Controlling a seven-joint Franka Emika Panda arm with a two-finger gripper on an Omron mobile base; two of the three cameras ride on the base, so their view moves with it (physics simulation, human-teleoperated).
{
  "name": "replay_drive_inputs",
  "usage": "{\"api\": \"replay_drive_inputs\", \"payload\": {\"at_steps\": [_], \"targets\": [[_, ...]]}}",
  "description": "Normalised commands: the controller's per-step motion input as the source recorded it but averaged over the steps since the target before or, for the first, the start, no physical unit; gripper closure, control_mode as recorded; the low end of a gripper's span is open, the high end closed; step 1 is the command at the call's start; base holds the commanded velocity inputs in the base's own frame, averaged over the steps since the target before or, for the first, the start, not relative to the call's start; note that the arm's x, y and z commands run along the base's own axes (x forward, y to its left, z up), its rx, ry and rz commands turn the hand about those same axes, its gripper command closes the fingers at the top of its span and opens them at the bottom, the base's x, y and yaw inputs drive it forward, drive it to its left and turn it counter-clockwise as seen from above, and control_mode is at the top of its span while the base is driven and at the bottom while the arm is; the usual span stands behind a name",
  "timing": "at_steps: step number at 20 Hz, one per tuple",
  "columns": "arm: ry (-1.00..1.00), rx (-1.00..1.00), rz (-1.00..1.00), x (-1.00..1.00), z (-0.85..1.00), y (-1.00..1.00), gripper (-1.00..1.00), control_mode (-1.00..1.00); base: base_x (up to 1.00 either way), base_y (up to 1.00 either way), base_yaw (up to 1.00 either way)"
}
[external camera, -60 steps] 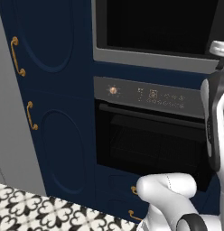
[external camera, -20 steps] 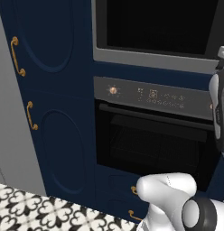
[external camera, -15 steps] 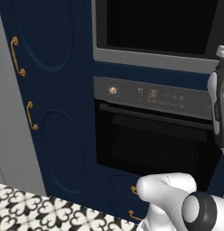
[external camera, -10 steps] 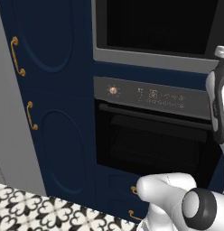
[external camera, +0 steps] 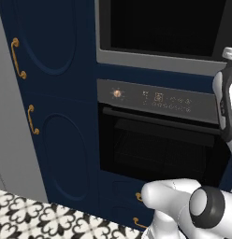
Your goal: Pick the bell pepper from the sink and place it in the bowl. Then pick the bowl and place it in the microwave. Then close the microwave door and press the start button.
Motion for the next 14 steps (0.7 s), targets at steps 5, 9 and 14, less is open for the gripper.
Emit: {"api": "replay_drive_inputs", "payload": {"at_steps": [5, 9, 14], "targets": [[0.00, 0.00, 0.00, 0.09, -0.07, -0.02, 1.00, -1.00, 0.00, 0.00, 0.00], [0.00, 0.00, 0.00, 0.13, -0.08, -0.01, 1.00, -1.00, 0.00, 0.00, 0.00], [0.00, 0.00, 0.00, 0.13, -0.04, -0.04, 1.00, -1.00, 0.00, 0.00, 0.00]]}}
